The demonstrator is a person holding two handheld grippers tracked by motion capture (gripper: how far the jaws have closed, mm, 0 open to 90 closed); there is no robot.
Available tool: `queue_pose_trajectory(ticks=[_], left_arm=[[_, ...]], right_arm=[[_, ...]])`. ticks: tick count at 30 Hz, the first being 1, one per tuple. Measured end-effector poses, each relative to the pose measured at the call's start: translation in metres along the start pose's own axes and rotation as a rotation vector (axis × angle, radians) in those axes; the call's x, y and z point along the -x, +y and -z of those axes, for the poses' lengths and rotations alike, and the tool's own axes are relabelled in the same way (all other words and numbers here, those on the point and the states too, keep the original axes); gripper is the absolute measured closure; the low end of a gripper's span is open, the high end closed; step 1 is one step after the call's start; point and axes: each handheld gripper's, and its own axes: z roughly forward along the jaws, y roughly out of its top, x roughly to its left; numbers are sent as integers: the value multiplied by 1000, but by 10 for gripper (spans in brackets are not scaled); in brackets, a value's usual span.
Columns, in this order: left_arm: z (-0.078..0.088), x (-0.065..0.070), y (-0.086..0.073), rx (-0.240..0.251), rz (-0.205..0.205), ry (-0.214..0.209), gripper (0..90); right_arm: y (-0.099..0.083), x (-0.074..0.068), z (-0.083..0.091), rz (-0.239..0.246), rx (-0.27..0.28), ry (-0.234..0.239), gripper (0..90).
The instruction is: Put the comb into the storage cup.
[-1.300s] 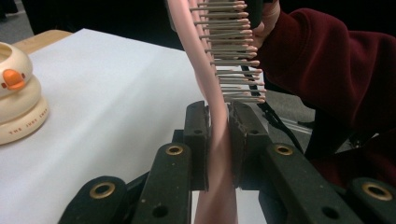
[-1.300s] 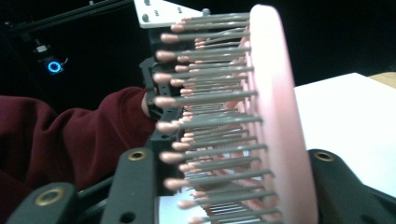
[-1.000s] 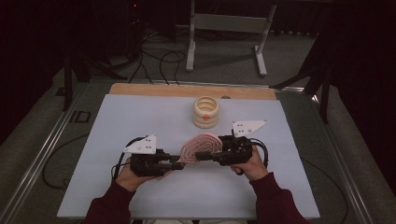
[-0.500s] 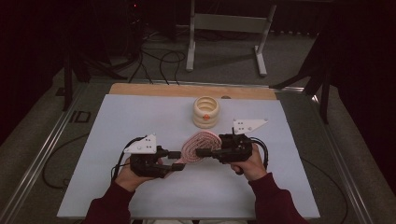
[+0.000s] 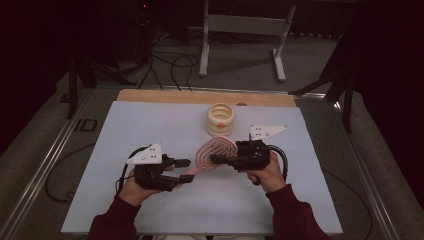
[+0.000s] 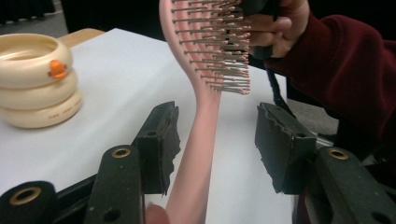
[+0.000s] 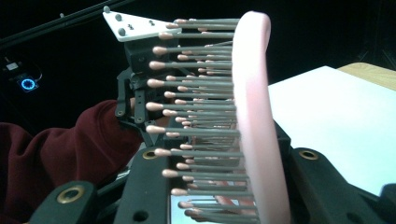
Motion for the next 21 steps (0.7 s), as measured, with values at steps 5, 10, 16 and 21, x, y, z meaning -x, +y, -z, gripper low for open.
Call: queue_pose_trajectory(ticks=[5, 10, 16, 21], left_arm=[[5, -1, -2, 1, 19, 46, 444], [11, -3, -5, 10, 35, 121, 344], [16, -3, -8, 13, 49, 215, 192], [21, -4, -11, 18, 55, 278, 145]], right_arm=[[2, 2, 1, -10, 7, -11, 640], [4, 3, 1, -17, 9, -28, 640], [8, 6, 1, -18, 8, -50, 639], [10, 7, 1, -26, 13, -66, 639]])
